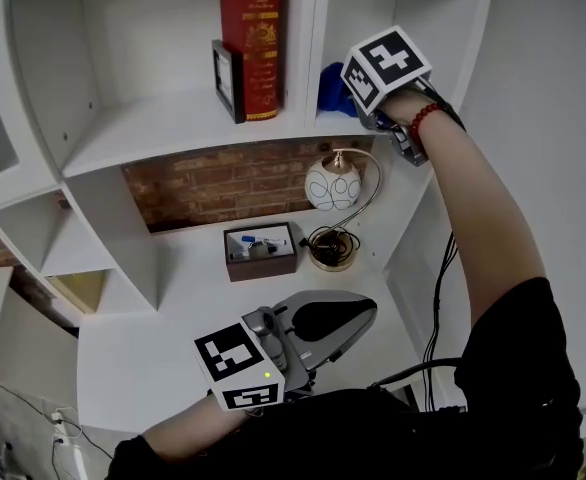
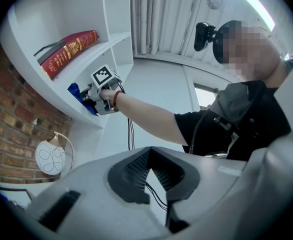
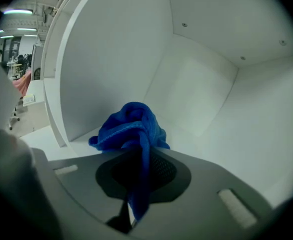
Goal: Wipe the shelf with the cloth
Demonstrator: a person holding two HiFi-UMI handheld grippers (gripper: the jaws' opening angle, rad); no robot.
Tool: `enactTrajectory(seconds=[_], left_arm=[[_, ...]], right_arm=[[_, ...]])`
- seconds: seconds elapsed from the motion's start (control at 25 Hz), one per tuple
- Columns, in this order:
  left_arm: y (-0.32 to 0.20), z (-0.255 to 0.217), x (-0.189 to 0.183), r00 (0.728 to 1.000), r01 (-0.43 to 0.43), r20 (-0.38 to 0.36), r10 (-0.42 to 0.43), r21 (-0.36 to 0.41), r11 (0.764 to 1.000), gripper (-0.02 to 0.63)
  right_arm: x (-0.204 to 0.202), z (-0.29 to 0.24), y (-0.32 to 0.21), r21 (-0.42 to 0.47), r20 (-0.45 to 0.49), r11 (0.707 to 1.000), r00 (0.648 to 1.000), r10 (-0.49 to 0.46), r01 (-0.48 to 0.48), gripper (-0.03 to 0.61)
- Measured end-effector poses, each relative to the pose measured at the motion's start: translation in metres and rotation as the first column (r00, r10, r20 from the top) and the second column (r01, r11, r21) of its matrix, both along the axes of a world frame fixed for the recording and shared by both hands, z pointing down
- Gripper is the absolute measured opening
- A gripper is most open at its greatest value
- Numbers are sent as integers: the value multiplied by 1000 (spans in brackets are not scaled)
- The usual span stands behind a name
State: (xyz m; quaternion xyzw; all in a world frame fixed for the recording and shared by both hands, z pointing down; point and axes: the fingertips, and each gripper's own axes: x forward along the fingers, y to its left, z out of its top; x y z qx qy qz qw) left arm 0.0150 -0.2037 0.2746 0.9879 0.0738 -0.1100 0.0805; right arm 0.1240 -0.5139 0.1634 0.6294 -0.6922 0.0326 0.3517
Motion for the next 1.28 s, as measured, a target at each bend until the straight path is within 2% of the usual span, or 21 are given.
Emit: enactTrajectory(seconds=[0.16,0.36,0.68,0.96,1.08,1.2,1.28], left_arm=[[2,-5,-2,999,43,-2,-43,25,999,-2],[7,-7,0,996,90,13,-91,49,995,-2],[28,-17,27,989,148,21,-149,72,986,-2],[46,-21,40,978,202,38,-207,105,974,-2],[49,-22,36,969,240,34,-245,109,965,-2],[50,-21,30,959,275,35,-281,111,955,-2],[49,-20,25,951,299,39,-305,112,948,-2]], right_arm=[[19,2,2,-12,47,1000,999,16,-16,32],[47,1,7,14,48,997,996,69,-70,32],[86,2,20,64,66,992,992,107,-111,34],[126,0,33,75,-38,974,976,216,-213,31],[132,-2,40,61,-146,971,960,238,-231,32],[132,-3,39,58,-218,977,952,214,-207,34],[117,-12,38,109,-251,983,952,173,-149,37]])
